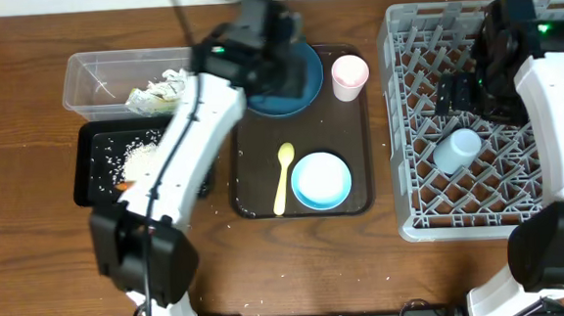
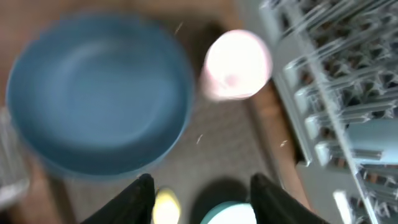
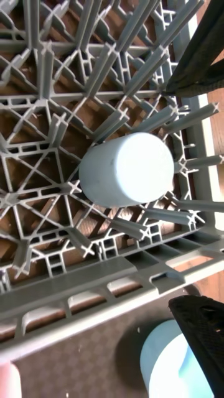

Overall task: Sort waste into correct bins and load items into the dishwasher rack
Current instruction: 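Reach the left gripper to the pink cup on the brown tray, then grasp the pink cup with the left gripper and lift it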

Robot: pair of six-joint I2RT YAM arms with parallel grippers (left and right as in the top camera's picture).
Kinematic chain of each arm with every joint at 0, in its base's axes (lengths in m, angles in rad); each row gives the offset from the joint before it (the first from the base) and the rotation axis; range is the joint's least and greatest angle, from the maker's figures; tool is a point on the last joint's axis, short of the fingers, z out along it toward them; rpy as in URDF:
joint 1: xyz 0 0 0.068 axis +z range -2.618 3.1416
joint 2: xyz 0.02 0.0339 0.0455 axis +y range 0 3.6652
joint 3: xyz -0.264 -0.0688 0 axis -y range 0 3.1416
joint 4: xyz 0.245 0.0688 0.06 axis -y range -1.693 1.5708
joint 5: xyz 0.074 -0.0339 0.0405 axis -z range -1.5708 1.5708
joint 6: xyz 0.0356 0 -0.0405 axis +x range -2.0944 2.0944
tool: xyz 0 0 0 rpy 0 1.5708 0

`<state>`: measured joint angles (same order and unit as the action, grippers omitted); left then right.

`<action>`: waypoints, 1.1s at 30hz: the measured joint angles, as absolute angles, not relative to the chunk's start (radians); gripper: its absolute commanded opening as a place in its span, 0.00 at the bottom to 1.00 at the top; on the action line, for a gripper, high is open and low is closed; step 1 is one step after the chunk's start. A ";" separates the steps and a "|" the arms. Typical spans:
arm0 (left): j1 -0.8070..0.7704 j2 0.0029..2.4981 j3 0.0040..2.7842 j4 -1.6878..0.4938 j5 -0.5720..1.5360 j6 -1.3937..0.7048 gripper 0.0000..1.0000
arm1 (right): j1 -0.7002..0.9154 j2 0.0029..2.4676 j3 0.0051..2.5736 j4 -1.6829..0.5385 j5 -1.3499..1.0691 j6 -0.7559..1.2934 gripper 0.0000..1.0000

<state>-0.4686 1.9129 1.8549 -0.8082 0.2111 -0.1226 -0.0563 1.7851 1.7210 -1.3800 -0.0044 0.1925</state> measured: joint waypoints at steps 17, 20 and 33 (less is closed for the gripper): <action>-0.537 2.241 1.906 -0.531 0.160 -0.134 0.65 | -0.020 1.779 1.728 -1.403 -0.011 0.178 0.99; -0.548 2.243 1.906 -0.521 0.162 -0.134 0.63 | -0.020 1.779 1.728 -1.402 -0.011 0.178 0.99; -0.554 2.271 1.906 -0.515 0.169 -0.135 0.58 | -0.020 1.779 1.728 -1.402 -0.011 0.177 0.99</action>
<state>-0.5537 2.2715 1.9060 -0.5148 0.1692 -0.1349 -0.0200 1.7790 1.7279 -1.4025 -0.0109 0.1772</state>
